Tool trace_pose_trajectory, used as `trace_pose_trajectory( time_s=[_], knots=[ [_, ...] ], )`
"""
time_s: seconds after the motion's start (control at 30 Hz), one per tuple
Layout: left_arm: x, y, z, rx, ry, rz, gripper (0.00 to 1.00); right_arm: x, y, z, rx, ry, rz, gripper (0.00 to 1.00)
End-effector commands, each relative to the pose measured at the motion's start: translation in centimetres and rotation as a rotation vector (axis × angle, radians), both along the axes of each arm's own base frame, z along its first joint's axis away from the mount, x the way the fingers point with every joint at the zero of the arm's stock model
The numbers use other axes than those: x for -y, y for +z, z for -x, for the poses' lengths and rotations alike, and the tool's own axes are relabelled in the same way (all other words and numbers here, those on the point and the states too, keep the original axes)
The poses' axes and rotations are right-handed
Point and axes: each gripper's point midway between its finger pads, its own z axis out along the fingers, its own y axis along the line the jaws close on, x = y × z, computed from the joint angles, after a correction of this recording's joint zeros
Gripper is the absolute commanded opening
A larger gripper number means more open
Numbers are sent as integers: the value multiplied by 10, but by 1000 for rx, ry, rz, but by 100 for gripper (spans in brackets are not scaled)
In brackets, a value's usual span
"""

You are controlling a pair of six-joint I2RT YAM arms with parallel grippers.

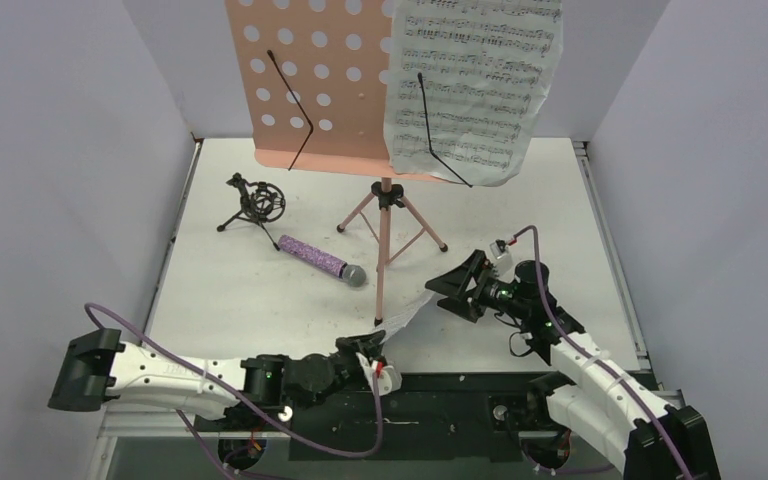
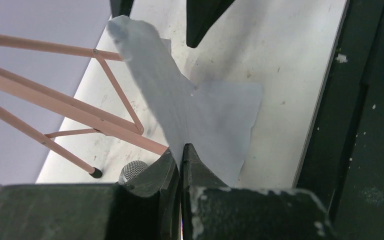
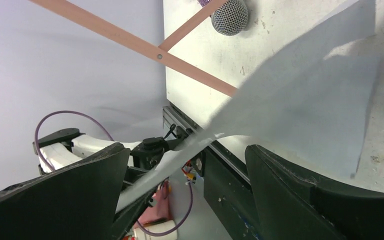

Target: Set up the instrument practice props

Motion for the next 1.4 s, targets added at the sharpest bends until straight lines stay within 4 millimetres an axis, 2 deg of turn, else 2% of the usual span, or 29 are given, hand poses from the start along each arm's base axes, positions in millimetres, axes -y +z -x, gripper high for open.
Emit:
trace_pose_trajectory(
  time_s=[0.0, 0.1, 0.17, 0.37, 0.47, 0.63, 0.77, 0.93, 0.97, 1.03, 1.07, 1.17, 1.2, 1.23, 1.3, 1.37],
  knots=[
    [5, 20, -2, 103, 54, -12, 0, -5, 23, -12, 74, 15, -30, 90],
    [6, 17, -2, 147, 89, -63, 0, -6, 28, -15, 87, 18, -29, 90],
    [6, 16, -3, 168, 111, -75, 0, -5, 24, -15, 76, 18, -6, 90],
    [8, 23, 1, 223, 130, -80, 0, -2, -10, -11, -15, 39, 82, 90],
    [11, 29, 5, 255, 122, -86, 0, -3, -20, -12, -37, 55, 96, 90],
    [19, 29, 13, 297, 84, -136, 0, -9, -13, -20, -10, 76, 81, 90],
    [24, 31, 17, 306, 75, -140, 0, -12, -18, -22, -17, 96, 92, 90],
    [31, 37, 21, 325, 64, -127, 0, -15, -16, -25, -10, 101, 74, 97],
    [32, 36, 21, 327, 64, -131, 0, -16, -14, -26, -1, 103, 67, 94],
    [32, 35, 20, 329, 72, -134, 0, -17, -12, -28, 11, 104, 69, 81],
    [32, 35, 20, 330, 79, -129, 2, -16, -11, -28, 15, 105, 72, 72],
    [31, 38, 19, 317, 91, -92, 14, -16, -11, -29, 19, 105, 79, 32],
    [32, 38, 20, 308, 88, -80, 19, -16, -12, -29, 20, 106, 83, 22],
    [32, 39, 21, 297, 82, -66, 37, -15, -12, -29, 25, 107, 86, 15],
    [33, 41, 23, 272, 70, -32, 64, -15, -13, -30, 38, 113, 101, 6],
    [33, 46, 25, 238, 63, 22, 83, -13, -12, -31, 62, 121, 125, 5]
  ],
)
